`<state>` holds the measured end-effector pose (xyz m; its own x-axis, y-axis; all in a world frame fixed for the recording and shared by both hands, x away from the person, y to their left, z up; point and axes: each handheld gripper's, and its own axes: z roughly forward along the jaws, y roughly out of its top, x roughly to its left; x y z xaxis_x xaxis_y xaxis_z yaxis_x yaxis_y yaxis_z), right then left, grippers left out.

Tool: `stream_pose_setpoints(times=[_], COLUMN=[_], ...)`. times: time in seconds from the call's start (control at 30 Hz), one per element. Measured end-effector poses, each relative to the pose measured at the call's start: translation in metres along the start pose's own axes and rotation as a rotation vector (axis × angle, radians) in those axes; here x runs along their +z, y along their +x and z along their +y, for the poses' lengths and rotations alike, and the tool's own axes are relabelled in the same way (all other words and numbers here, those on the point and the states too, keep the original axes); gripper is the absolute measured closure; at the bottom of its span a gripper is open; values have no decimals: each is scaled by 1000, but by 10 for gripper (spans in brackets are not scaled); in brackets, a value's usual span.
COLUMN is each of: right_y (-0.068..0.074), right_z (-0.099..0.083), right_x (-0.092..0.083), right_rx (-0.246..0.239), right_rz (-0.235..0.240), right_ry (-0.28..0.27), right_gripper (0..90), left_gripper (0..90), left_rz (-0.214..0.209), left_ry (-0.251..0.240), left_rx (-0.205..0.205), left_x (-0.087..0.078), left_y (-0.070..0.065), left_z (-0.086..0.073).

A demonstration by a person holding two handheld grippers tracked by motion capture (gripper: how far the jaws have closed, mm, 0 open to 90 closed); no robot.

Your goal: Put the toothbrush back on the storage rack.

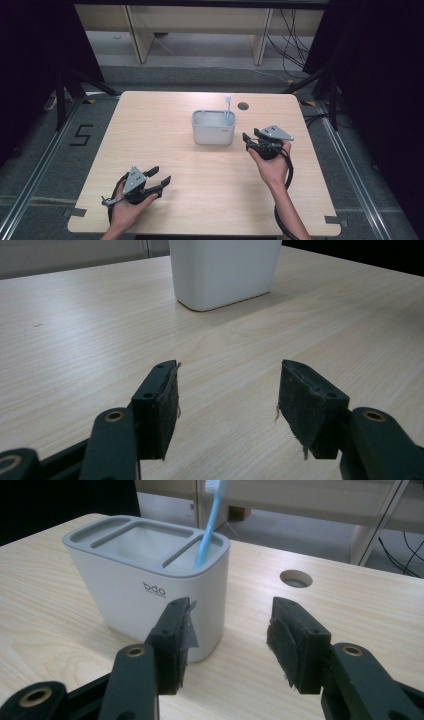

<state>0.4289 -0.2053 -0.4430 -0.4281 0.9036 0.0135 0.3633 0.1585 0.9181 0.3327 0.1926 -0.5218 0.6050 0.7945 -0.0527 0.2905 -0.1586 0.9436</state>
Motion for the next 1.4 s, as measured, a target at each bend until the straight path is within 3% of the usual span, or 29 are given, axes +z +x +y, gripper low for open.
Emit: stream_pose_setpoints(times=[0.13,0.17,0.23,0.3,0.33,0.47,0.5,0.6,0.63,0.8,0.9,1.07,1.13,1.17,1.27,1.4], right_y=[-1,-3,-2,-3,-1,-4,-5,-4,-2,-3,-1,-5,-6,-8,-8,-8], right_z=[-3,-3,-6,-8,-8,-12,-13,-17,-18,-31,-36,-44,-50,-51,-57,-64], right_x=[-4,-5,-8,-9,-11,-13,-14,-15,-17,-18,-19,-25,-31,-31,-36,-39], right_rx=[20,-2,27,-1,33,18,-6,6,33,-6,18,2,31,12,38,27], right_rz=[0,-4,0,-5,-3,9,0,-1,4,-5,-1,-7,-14,-15,-18,-5], right_ry=[11,6,4,3,16,7,3,9,27,29,37,42,53,48,57,62], right_gripper=[508,506,503,502,501,501,500,500,500,500,500,500,500,500,500,500], left_gripper=[407,407,407,407,407,407,407,407,407,407,407,407,407,407,407,407], left_rz=[0,0,0,1,1,3,3,1,0,0,1,0,0,0,0,1], left_ry=[0,0,0,0,0,0,0,0,0,1,1,0,0,1,0,0], left_rx=[-2,-2,-2,-1,-1,-5,-3,-4,-4,-8,-7,-6,-7,-8,-5,-6], left_x=[0,0,0,0,0,0,0,0,0,0,0,0,0,0,0,0], left_y=[0,0,0,0,0,0,0,0,0,0,0,0,0,0,0,0], left_z=[0,0,0,0,0,0,0,0,0,0,0,0,0,0,0,0])
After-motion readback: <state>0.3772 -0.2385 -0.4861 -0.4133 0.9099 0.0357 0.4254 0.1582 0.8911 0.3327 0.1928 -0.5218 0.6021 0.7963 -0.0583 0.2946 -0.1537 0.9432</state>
